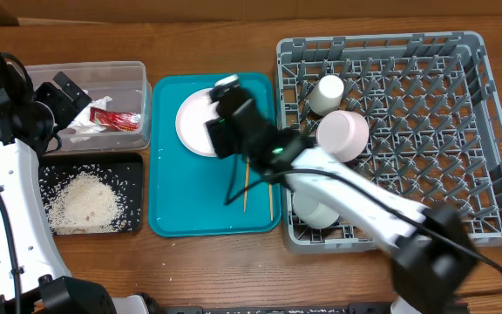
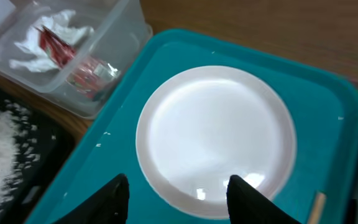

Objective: Sort waste into correct bins and load items into the dishwasher
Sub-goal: 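Return the right gripper to the white plate on the teal tray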

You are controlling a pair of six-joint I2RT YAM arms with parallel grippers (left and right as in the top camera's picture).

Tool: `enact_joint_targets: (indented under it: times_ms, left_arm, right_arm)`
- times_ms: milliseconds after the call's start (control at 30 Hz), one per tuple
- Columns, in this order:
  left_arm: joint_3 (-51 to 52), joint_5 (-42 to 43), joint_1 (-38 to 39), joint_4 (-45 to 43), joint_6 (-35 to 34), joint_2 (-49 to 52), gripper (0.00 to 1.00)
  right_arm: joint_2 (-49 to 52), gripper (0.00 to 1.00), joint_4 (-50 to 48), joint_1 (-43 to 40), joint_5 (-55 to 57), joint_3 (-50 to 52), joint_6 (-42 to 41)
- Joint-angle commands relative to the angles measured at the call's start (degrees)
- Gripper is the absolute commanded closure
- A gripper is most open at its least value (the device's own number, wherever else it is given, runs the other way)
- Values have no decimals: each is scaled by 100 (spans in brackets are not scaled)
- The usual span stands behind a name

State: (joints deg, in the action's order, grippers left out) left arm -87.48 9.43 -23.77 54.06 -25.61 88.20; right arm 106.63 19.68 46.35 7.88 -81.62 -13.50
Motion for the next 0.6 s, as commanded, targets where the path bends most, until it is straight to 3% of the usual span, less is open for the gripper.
enact_joint_targets:
  times_ms: [0,200,367,567]
  left_arm:
    - [-151,48,-20,-11,-79,20,0]
    - [-151,50,-20,-11,-79,20,0]
    - [-151,48,-20,-9,-79,20,0]
    - [-151,48,-20,-11,-79,20,0]
  right_arm:
    - [658,48,-479,140,275,-92,214]
    - [1631,48,-1478,149,232,-92,479]
    - [1814,48,-1344,149,-66,-92,479]
    - [1814,48,-1110,155,-1484,-94,431]
